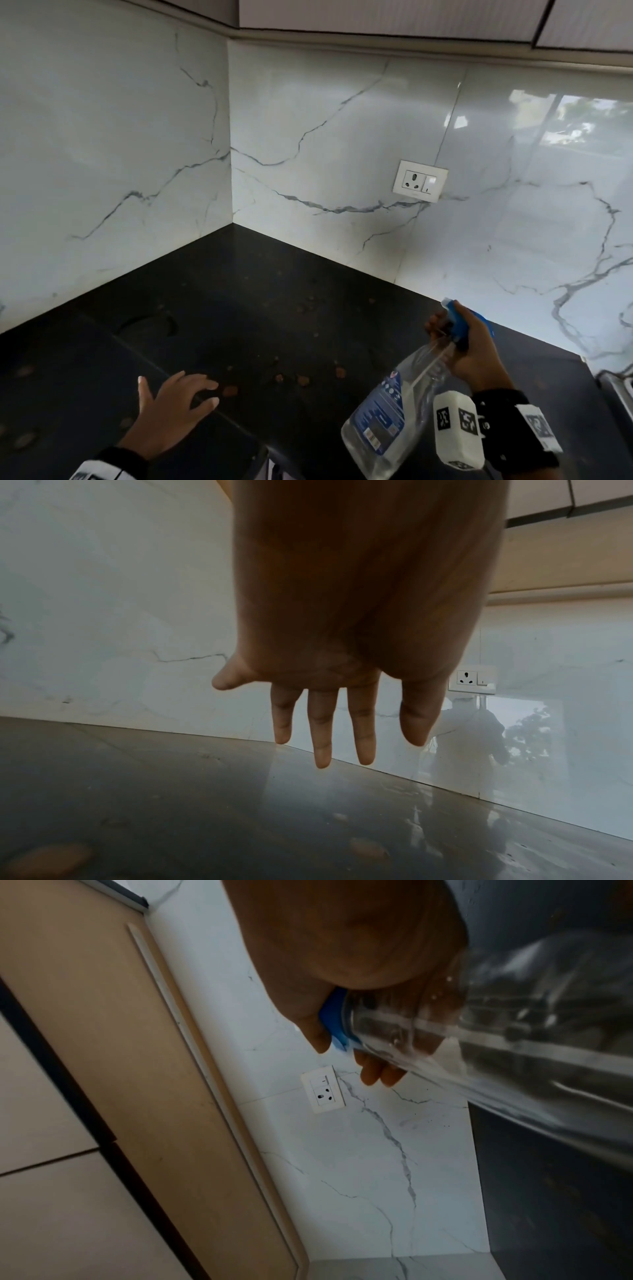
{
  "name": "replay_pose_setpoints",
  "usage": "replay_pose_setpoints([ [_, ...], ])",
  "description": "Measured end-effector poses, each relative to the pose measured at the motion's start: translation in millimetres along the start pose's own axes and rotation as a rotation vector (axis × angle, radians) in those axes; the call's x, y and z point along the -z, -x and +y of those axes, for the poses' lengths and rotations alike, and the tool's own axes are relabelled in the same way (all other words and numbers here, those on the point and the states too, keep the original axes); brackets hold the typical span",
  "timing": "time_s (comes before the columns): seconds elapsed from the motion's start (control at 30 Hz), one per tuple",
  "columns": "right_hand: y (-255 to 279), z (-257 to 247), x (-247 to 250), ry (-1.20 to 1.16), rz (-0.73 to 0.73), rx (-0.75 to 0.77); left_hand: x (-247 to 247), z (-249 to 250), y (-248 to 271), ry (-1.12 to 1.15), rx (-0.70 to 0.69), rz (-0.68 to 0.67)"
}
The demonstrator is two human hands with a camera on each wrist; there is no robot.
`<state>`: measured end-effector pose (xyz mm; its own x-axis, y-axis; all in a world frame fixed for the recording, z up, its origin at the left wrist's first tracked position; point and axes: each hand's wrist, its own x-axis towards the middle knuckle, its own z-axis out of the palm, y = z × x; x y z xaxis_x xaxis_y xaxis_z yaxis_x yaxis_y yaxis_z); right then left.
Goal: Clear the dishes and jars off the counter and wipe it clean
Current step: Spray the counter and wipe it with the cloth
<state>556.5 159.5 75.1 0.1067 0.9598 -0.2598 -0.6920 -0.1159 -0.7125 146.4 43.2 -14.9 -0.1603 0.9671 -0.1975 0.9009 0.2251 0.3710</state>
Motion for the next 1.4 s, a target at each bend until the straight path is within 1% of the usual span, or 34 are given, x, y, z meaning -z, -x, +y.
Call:
replay_pose_setpoints([
  [0.07, -1, 6, -11, 0.003, -0.031, 0.002, 6, -11, -8, 0.005, -0.011, -0.004],
  [0.2, -9, 10, -27, 0.023, -0.017, 0.063, 12, -23, -27, 0.002, -0.021, -0.006],
  [0.27, -15, 13, -34, 0.040, -0.006, 0.070, 14, -27, -37, -0.002, -0.014, -0.010],
  [0.4, -26, 21, -42, 0.034, 0.028, 0.034, 16, -33, -53, 0.018, 0.006, -0.015],
  [0.53, -37, 25, -54, 0.051, -0.004, -0.005, 18, -39, -68, 0.014, 0.036, -0.014],
  [0.63, -49, 22, -74, 0.066, -0.074, -0.027, 22, -40, -85, -0.002, 0.091, 0.006],
  [0.77, -79, 18, -105, 0.082, -0.192, -0.044, 28, -34, -114, -0.108, 0.183, 0.012],
  [0.87, -111, 29, -120, 0.112, -0.188, -0.069, 28, -26, -131, -0.243, 0.236, -0.037],
  [0.93, -131, 42, -123, 0.137, -0.148, -0.121, 26, -23, -138, -0.316, 0.263, -0.076],
  [1.03, -150, 58, -125, 0.150, -0.151, -0.185, 20, -22, -144, -0.355, 0.283, -0.115],
  [1.17, -160, 68, -137, 0.092, -0.199, -0.221, 13, -23, -144, -0.387, 0.263, -0.102],
  [1.4, -175, 82, -175, 0.139, -0.267, -0.181, 7, -30, -139, -0.440, 0.248, -0.083],
])
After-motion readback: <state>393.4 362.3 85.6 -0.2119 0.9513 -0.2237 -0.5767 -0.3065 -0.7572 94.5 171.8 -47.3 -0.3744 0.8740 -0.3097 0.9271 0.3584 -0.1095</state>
